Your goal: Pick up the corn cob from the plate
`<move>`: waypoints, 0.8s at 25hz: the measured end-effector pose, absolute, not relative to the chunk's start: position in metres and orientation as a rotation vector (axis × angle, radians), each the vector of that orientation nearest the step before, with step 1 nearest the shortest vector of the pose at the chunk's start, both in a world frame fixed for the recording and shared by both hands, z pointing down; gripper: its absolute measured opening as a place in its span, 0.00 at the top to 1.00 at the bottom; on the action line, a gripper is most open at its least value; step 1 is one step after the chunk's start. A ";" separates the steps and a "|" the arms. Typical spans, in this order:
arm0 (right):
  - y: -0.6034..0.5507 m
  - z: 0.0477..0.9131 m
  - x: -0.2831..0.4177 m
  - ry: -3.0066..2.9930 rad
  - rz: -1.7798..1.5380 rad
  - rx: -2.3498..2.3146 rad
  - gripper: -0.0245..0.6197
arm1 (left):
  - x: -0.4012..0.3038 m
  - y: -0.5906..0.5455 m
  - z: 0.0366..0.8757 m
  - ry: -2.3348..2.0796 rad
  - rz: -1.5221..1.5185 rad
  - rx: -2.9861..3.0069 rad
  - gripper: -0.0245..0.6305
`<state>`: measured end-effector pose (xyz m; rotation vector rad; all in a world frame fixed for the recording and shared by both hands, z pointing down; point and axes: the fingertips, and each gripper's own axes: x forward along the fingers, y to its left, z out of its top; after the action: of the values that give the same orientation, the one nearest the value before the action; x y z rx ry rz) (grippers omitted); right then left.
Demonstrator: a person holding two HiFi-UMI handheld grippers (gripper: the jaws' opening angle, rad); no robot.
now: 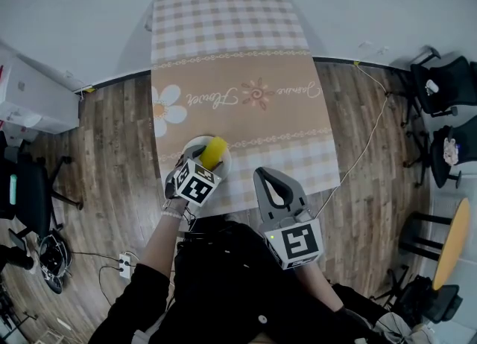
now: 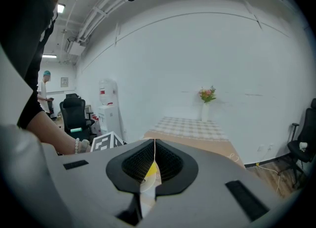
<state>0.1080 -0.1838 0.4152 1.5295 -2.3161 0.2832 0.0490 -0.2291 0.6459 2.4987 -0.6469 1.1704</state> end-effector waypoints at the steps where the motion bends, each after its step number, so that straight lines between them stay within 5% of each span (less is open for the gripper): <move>1: -0.185 0.415 0.109 -2.310 0.288 1.533 0.90 | 0.049 -0.229 0.646 -0.643 1.170 2.501 0.56; 20: -0.183 0.420 0.104 -2.305 0.302 1.510 0.90 | 0.048 -0.231 0.649 -0.656 1.196 2.521 0.56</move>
<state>0.1041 -0.1827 0.4204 1.5104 -2.3050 0.3023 0.0480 -0.2313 0.6493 2.5214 -0.6562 1.1956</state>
